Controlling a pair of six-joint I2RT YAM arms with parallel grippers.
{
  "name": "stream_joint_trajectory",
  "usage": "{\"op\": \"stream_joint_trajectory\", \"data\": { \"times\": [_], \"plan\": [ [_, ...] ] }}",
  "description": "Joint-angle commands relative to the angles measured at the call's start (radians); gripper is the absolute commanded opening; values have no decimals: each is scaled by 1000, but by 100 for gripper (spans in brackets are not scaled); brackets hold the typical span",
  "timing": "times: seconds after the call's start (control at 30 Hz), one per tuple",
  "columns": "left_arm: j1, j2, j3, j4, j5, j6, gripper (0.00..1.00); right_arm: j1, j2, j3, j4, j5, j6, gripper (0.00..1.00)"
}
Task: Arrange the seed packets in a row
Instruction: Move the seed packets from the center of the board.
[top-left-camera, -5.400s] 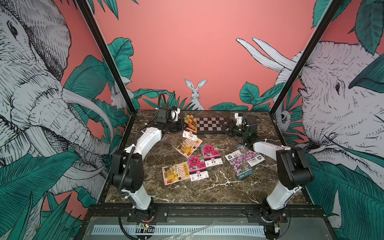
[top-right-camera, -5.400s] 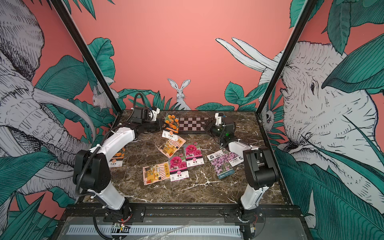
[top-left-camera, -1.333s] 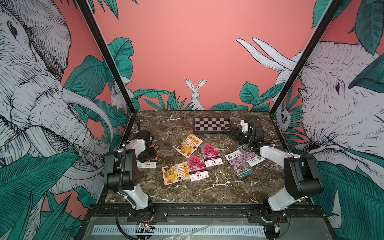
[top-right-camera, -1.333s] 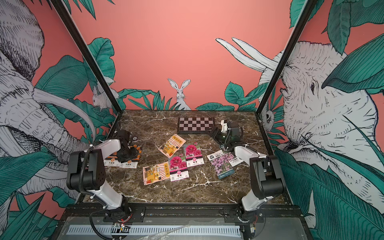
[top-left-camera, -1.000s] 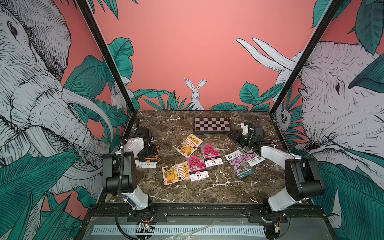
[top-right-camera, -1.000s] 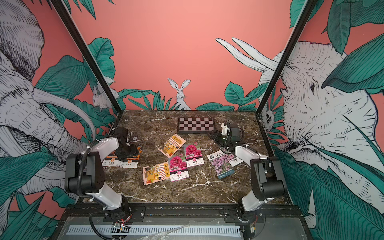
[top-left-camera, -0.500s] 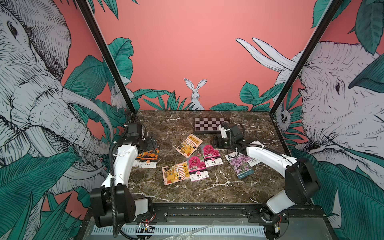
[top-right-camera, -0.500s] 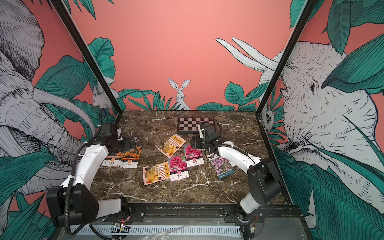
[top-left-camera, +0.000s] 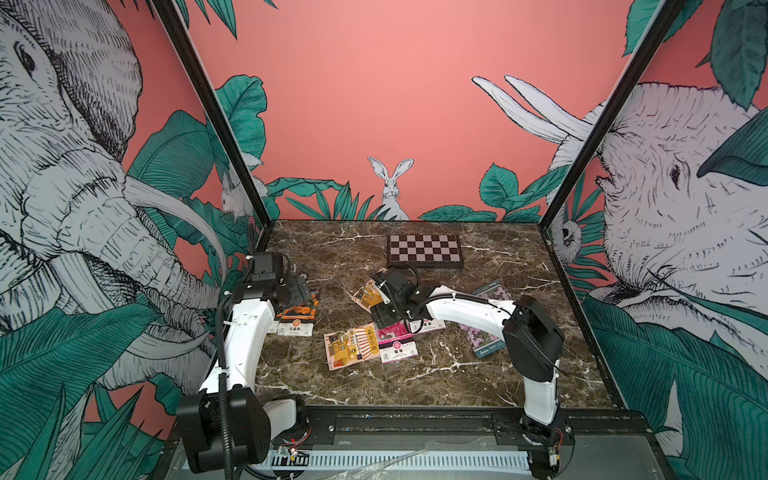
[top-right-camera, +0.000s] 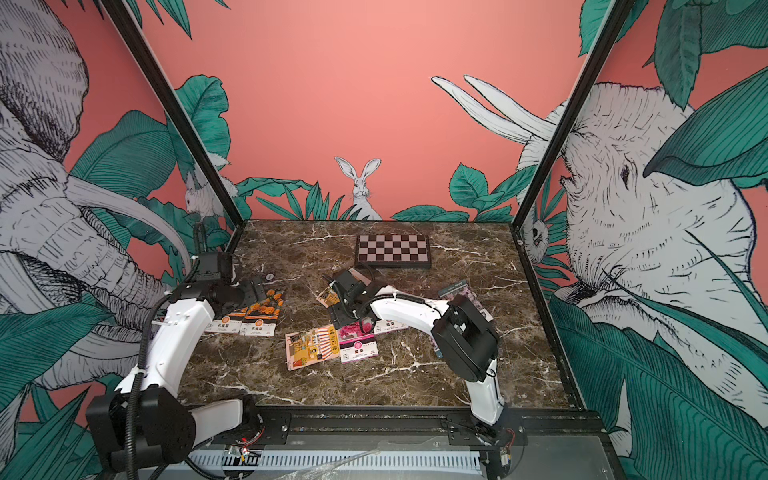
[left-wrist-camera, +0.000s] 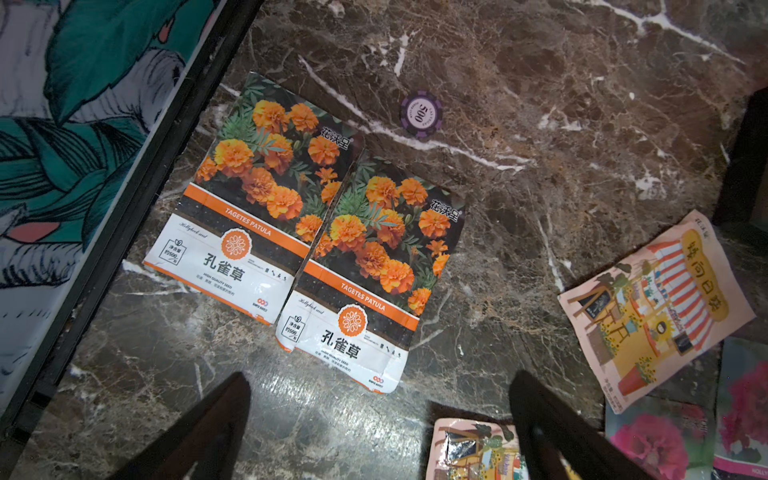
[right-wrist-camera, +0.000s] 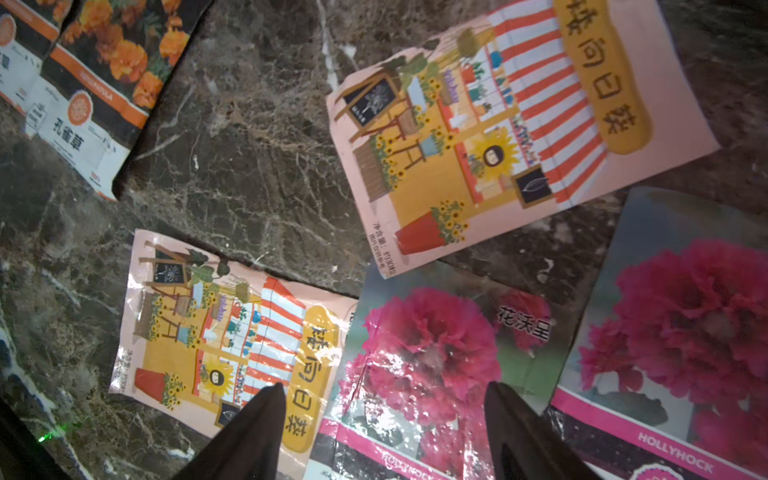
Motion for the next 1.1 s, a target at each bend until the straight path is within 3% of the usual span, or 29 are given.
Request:
{"op": "stream_joint_trajectory", "data": {
  "times": [0.0, 0.23, 0.6, 0.9, 1.07],
  "plan": [
    [5, -29, -21, 36, -29, -42, 99, 35, 66, 95, -138, 60, -55, 79],
    [5, -8, -41, 57, 15, -16, 99, 70, 188, 243, -280, 123, -118, 81],
    [5, 16, -62, 78, 91, -9, 99, 63, 253, 244, -328, 80, -130, 87],
    [-2, 71, -65, 128, 199, -19, 97, -48, 130, -5, -292, 69, -154, 87],
    [-59, 117, -65, 152, 233, -25, 96, -149, 32, -181, -254, 74, -175, 87]
  ]
}}
